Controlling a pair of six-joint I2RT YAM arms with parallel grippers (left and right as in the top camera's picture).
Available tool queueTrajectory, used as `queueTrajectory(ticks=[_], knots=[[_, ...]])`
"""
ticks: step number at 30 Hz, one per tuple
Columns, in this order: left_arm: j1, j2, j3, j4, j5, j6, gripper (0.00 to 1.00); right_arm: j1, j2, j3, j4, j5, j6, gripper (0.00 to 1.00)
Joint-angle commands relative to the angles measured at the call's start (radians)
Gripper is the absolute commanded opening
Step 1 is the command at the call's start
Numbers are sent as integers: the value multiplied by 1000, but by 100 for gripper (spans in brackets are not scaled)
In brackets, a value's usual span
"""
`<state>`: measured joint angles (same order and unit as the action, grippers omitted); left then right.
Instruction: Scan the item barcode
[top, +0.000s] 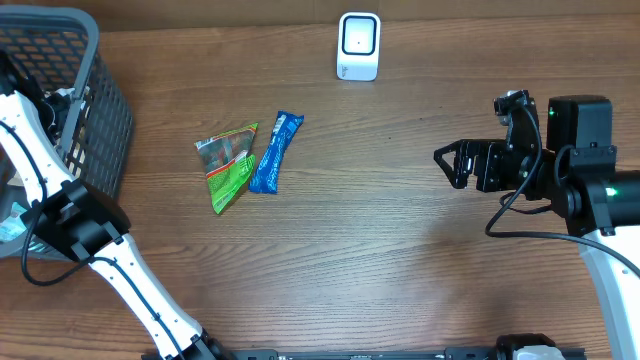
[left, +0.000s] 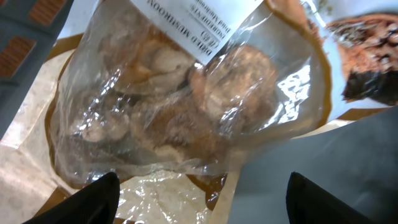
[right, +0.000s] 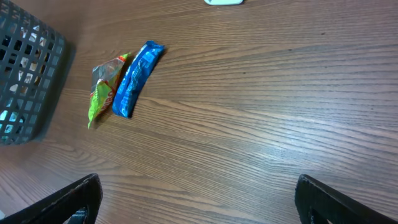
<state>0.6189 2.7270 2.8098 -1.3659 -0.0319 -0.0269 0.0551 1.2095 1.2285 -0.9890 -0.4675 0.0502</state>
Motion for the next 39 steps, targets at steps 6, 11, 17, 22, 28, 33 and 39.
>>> queueTrajectory(ticks=[6,11,17,22,28,33,39], knots=[[-50,198,-29,-27,-53,-66,83,6,-2,33,-8,-5,4,100],[-50,143,12,-72,-51,-78,84,6,-2,33,-8,-5,7,100],[-49,-43,100,-130,-42,-74,85,6,-2,33,-9,-5,7,100],[-49,-251,110,-198,-38,-74,87,6,-2,33,-9,-5,7,99],[-49,-500,110,-290,-39,-55,87,6,-2,33,-8,-5,6,100],[-49,-652,103,-324,-21,-55,84,6,-2,33,-8,-5,6,100],[-49,-820,77,-324,-22,-55,84,6,-2,33,-18,-5,6,100]])
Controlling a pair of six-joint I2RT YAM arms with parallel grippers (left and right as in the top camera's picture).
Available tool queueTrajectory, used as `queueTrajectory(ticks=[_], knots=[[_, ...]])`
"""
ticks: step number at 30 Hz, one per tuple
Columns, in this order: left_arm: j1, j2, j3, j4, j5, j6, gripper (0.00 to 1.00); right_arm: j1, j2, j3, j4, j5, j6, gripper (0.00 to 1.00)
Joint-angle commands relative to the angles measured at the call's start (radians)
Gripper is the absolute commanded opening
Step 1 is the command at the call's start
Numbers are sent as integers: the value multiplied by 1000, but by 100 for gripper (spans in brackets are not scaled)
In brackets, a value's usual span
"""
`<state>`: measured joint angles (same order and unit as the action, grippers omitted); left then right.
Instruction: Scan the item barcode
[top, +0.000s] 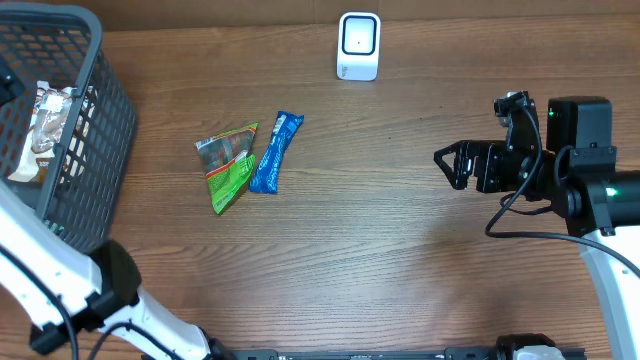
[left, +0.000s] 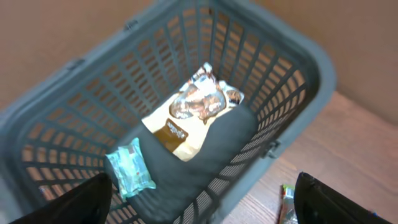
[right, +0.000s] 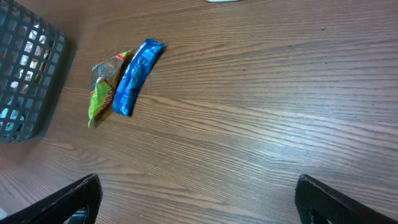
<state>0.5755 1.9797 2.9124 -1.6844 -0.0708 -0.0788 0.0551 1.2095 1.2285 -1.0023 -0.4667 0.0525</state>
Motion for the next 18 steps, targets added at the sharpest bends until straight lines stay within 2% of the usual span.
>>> queueTrajectory(ticks=[1,4,5,6,9,11,12,14,18], knots=[[-8,-114,-61,-5,31,-4,84,6,-2,33,-6,-6,4,100],[-10,-257,-247,-5,85,-4,79,6,-2,33,-6,-6,4,100],[-14,-347,-385,-5,104,-4,73,6,-2,33,-5,-5,3,100],[-24,-405,-478,-5,108,-4,72,6,-2,33,-5,-5,3,100],[-82,-581,-759,28,81,-13,57,6,-2,33,2,-5,0,100],[-130,-710,-934,120,33,-20,48,6,-2,33,9,-5,0,100],[-187,-874,-1113,273,11,-19,47,6,-1,33,14,-5,-4,100],[-243,-1059,-1285,452,-1,-19,50,6,-1,33,18,-6,-4,100],[-278,-1365,-1578,805,-42,-18,70,6,7,33,25,-6,-3,100]])
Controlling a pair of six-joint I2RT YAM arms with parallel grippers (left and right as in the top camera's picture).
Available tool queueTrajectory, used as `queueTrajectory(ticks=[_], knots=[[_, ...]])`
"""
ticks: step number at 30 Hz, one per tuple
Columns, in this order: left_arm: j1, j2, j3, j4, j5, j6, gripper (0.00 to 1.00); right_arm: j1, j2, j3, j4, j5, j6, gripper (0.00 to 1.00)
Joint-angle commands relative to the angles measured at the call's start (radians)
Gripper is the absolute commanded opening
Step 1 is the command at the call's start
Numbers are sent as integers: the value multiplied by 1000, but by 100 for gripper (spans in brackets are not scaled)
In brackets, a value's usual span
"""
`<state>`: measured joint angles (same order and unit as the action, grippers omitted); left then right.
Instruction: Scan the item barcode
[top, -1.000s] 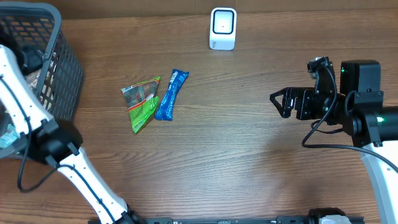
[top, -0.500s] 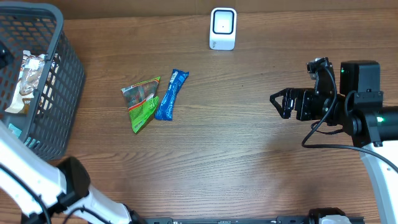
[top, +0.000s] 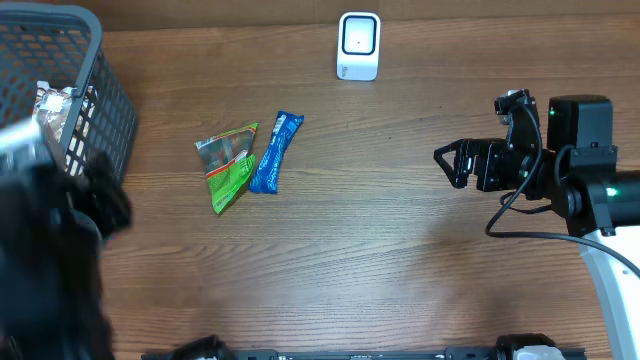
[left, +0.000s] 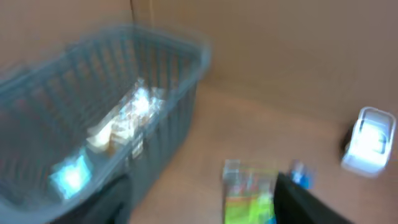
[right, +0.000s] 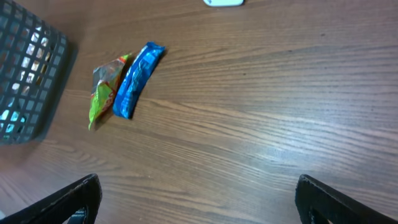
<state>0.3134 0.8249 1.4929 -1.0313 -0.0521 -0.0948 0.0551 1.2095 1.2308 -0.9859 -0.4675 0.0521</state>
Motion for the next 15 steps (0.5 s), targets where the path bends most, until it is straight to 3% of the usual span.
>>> queueTrajectory(ticks=[1,5,8,11,12,15], knots=[[-15,-254,-207,227,-63,8,75,6,11,31,10,-5,-3,100],[-14,-277,-253,444,-106,63,82,6,27,31,3,-6,-3,100],[-14,-164,-166,544,-262,100,89,6,39,31,-12,-5,-3,100],[-12,79,108,475,-404,163,88,6,46,31,-24,-5,-3,100],[2,237,292,394,-465,181,87,6,46,31,-27,-5,-3,100],[61,523,661,187,-468,173,89,6,46,31,-42,-5,-3,100]])
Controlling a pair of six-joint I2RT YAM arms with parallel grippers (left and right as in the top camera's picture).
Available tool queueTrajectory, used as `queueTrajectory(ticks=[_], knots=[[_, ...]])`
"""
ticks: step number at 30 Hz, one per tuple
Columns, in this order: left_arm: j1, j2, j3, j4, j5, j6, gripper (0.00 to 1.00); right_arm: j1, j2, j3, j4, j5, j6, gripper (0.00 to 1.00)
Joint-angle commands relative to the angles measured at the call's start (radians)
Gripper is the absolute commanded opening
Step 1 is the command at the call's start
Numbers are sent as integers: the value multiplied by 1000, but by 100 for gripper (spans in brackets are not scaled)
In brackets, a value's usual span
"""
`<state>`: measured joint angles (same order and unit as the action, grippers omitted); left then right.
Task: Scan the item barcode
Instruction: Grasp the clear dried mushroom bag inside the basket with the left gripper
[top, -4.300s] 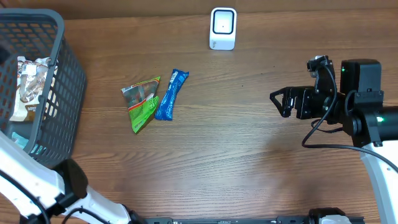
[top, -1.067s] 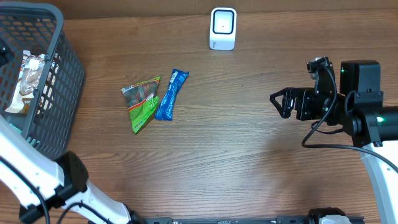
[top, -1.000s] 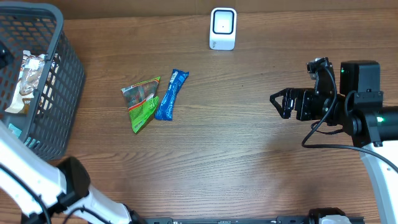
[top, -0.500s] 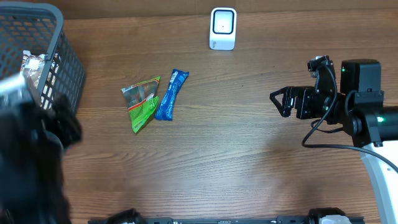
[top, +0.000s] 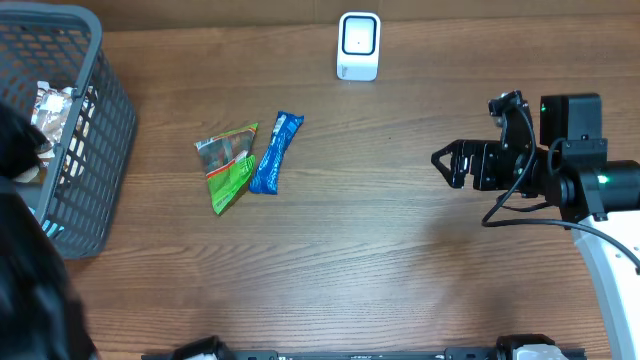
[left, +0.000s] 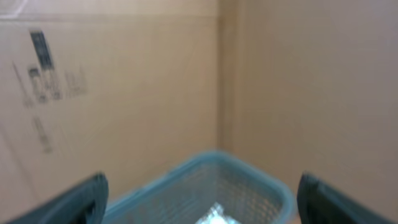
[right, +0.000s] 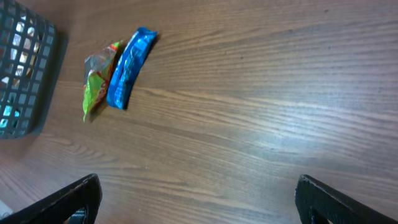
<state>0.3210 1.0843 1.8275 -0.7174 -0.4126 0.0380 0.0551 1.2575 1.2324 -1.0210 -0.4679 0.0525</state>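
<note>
A white barcode scanner (top: 358, 45) stands at the table's far edge. Mid-table lie a green packet (top: 227, 165) and a blue bar (top: 275, 150), side by side; both also show as the green packet (right: 96, 93) and blue bar (right: 127, 65) in the right wrist view. My right gripper (top: 445, 165) hovers open and empty over bare wood at the right, its opening toward them (right: 199, 199). My left arm is a dark blur (top: 25, 260) at the left edge. The left gripper (left: 199, 211) is open and empty, looking at the basket's rim (left: 249, 168).
A grey mesh basket (top: 108, 120) sits at the far left with a shiny clear bag (top: 55, 105) and other packets inside. A cardboard wall (left: 124, 81) rises behind it.
The left wrist view has swung from the basket, packets and scanner to the cardboard wall and the basket's rim. My right gripper has shifted slightly left. The packets lie as before.
My open left gripper was first deep in the basket, close over a clear bag of mushrooms. Then it was above the basket with nothing in it, then farther back and blurred, and now it faces the wall. The right arm has barely moved.
</note>
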Motion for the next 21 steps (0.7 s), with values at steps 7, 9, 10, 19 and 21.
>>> queueTrajectory(ticks=[7,9,10,19,21], knots=[[283,821,1021,-597,187,-163,92,6,-2,29,-48,-5,-3,100],[338,921,1065,-686,270,-220,92,6,-2,29,-56,-5,-3,100],[359,963,1062,-712,319,-229,92,6,-2,29,-60,-5,-3,100],[385,1344,1040,-725,528,-129,88,6,-2,29,-58,-28,-3,100],[383,1389,1040,-725,581,-96,85,6,-2,29,-57,-35,-3,100]])
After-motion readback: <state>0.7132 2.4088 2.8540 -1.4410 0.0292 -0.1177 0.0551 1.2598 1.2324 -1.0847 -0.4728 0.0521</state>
